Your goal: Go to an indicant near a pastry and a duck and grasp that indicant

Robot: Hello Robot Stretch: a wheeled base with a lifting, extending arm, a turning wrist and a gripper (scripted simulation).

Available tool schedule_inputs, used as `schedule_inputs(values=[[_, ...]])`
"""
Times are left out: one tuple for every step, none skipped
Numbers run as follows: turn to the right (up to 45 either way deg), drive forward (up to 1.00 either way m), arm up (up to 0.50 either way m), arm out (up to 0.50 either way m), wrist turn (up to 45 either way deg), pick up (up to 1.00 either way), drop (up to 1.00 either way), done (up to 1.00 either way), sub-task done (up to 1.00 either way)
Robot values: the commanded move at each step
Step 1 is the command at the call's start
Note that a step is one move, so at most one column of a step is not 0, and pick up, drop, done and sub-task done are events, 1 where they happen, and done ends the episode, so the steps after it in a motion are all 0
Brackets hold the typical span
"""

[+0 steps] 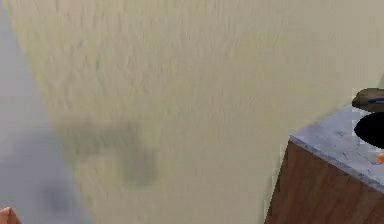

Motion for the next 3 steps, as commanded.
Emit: schedule_inputs(values=[[45.0,0.00,0.00,0.00,0.0,0.00,0.00,0.00,0.00],[45.0,0.00,0.00,0.00,0.0,0.00,0.00,0.00,0.00],[45.0,0.00,0.00,0.00,0.0,0.00,0.00,0.00,0.00]])
